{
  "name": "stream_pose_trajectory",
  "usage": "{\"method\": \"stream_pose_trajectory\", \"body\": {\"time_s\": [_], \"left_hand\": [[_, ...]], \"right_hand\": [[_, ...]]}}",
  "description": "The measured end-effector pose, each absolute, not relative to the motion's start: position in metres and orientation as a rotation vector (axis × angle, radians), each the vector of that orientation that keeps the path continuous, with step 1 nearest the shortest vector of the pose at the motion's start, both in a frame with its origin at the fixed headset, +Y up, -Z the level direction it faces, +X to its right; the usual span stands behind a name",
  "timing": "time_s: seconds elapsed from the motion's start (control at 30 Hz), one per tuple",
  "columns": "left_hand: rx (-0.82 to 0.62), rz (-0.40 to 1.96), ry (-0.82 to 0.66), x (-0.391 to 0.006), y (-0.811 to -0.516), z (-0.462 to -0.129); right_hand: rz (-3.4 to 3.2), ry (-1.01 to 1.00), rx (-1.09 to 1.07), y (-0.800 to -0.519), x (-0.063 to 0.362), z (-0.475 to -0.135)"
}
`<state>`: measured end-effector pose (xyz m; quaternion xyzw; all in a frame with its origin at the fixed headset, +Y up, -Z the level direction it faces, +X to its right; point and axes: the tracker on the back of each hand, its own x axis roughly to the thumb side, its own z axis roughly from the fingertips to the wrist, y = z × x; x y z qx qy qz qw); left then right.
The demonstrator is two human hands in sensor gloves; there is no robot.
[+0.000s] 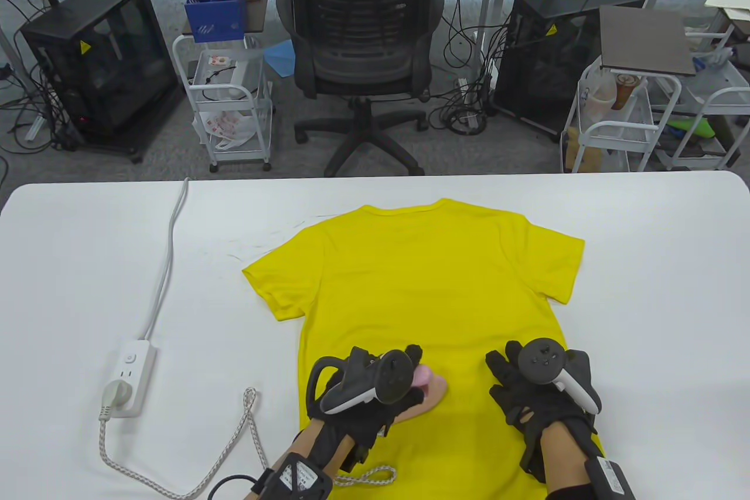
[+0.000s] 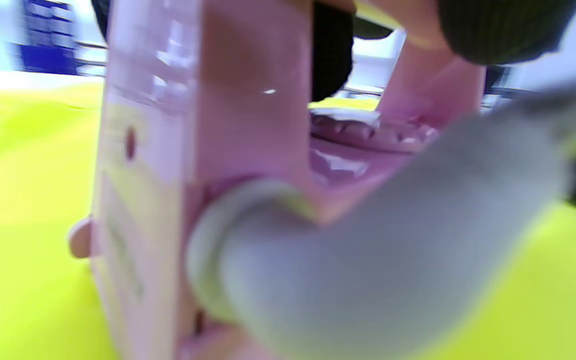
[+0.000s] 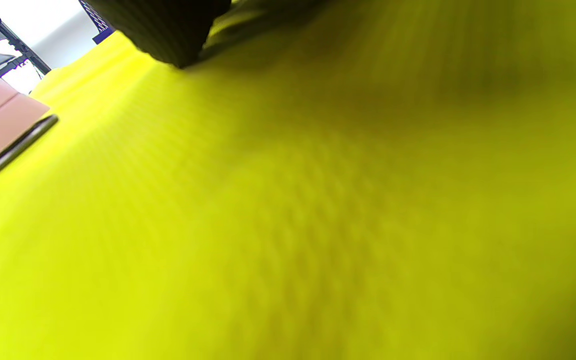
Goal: Iron t-shirt with electric iron on table
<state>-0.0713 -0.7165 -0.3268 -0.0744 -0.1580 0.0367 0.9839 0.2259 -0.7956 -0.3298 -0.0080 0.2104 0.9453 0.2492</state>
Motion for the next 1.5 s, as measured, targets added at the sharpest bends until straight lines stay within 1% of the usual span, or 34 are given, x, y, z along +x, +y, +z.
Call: {"method": "stream_pose_trajectory", "body": {"time_s": [0.1,0.17,0.23,0.27,0.4,0.47,0.5,0.57,0.63,0.7,0.77,0.8,0.9,0.93,1.07,1.2,1.27,1.33,1.4,1.5], "left_hand": [[-0.148,0.099,-0.116,-0.101,-0.717,-0.346],[-0.138,0.138,-0.028,-0.119,-0.718,-0.353],[-0.135,0.191,0.009,-0.131,-0.719,-0.356],[-0.151,0.217,-0.001,-0.133,-0.719,-0.356],[-0.199,0.266,-0.111,-0.127,-0.718,-0.352],[-0.276,0.332,-0.258,-0.111,-0.719,-0.346],[-0.307,0.340,-0.310,-0.104,-0.719,-0.343],[-0.348,0.310,-0.462,-0.079,-0.719,-0.331],[-0.375,0.275,-0.582,-0.058,-0.718,-0.318],[-0.385,0.256,-0.661,-0.044,-0.717,-0.307],[-0.381,0.234,-0.711,-0.037,-0.717,-0.300],[-0.366,0.220,-0.712,-0.037,-0.717,-0.299],[-0.324,0.223,-0.620,-0.044,-0.716,-0.305],[-0.289,0.215,-0.573,-0.050,-0.716,-0.310],[-0.209,0.202,-0.316,-0.083,-0.717,-0.333],[-0.193,0.242,-0.087,-0.120,-0.718,-0.350],[-0.202,0.280,-0.043,-0.133,-0.720,-0.355],[-0.230,0.340,-0.072,-0.138,-0.720,-0.356],[-0.255,0.341,-0.113,-0.135,-0.719,-0.354],[-0.340,0.351,-0.301,-0.112,-0.718,-0.346]], "right_hand": [[2.571,0.574,-0.020,-0.796,0.227,-0.330],[2.566,0.575,-0.019,-0.795,0.228,-0.329],[2.564,0.576,-0.020,-0.795,0.228,-0.329],[2.565,0.578,-0.020,-0.795,0.228,-0.329],[2.566,0.583,-0.024,-0.795,0.227,-0.330],[2.566,0.583,-0.028,-0.796,0.227,-0.330],[2.567,0.582,-0.029,-0.796,0.227,-0.330],[2.571,0.581,-0.031,-0.796,0.226,-0.330],[2.570,0.579,-0.031,-0.796,0.226,-0.330],[2.570,0.577,-0.032,-0.796,0.226,-0.330],[2.573,0.576,-0.032,-0.796,0.226,-0.329],[2.575,0.576,-0.032,-0.796,0.226,-0.329],[2.575,0.576,-0.032,-0.796,0.226,-0.329],[2.574,0.576,-0.031,-0.796,0.226,-0.329],[2.571,0.576,-0.028,-0.796,0.227,-0.329],[2.566,0.578,-0.026,-0.796,0.227,-0.329],[2.565,0.579,-0.025,-0.796,0.228,-0.329],[2.561,0.578,-0.026,-0.796,0.228,-0.329],[2.564,0.579,-0.028,-0.796,0.227,-0.329],[2.572,0.580,-0.035,-0.796,0.226,-0.329]]}}
